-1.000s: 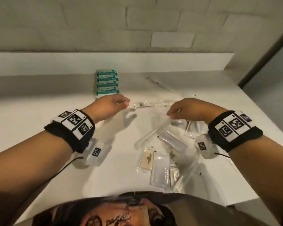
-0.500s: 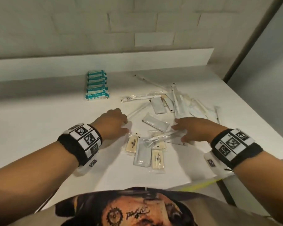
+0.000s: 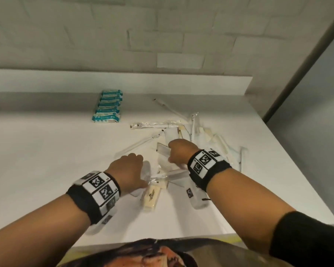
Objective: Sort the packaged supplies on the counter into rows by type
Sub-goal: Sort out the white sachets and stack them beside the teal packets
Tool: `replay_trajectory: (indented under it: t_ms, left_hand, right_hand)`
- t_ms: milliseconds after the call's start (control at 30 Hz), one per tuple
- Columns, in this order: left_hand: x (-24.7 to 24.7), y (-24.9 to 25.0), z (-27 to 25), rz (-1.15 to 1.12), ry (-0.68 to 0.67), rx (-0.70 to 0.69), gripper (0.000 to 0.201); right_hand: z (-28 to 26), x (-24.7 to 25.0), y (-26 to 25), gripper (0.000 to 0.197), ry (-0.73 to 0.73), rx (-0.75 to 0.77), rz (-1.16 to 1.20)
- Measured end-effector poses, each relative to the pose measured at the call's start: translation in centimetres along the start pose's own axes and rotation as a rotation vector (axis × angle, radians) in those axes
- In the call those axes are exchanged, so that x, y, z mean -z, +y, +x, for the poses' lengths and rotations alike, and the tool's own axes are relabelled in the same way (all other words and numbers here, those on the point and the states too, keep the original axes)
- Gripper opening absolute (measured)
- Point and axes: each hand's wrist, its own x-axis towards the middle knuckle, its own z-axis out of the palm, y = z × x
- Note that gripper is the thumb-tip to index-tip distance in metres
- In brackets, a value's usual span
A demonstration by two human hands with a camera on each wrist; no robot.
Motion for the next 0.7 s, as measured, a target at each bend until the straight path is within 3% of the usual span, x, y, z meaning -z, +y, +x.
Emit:
replay_trajectory:
  t_ms: [167,333,433,533,700]
  left_hand:
    - [-1.3,1.3,0.2,0.032,0.078,0.018,0.057]
    - [-0.4,2.9,2.1,0.048,0.095,0.043,0.057]
    - [0.4,3.6,3.4,-0.007,0.128,0.152,0.067]
    - [1.0,3.5,4.6,-0.116,0.076,0.228,0.077]
    - [1.7,3.2,5.2,-0.152,-0.031,0.284,0.074]
  right_hand:
    - [-0.4,2.3,6.9,0.041,0.224,-0.154,0.397]
    - [-0.5,3.8,13.5,0.063,0.199,-0.346,0.492]
    - [-0.2,3.3,14.9,0.061,0.166,-0.327,0.507]
    - [-0.1,2.6,13.9,0.061,0.11,-0.257,0.538]
    - [-0.2,1.8,11.2,0.076,0.131,-0.176,0.319]
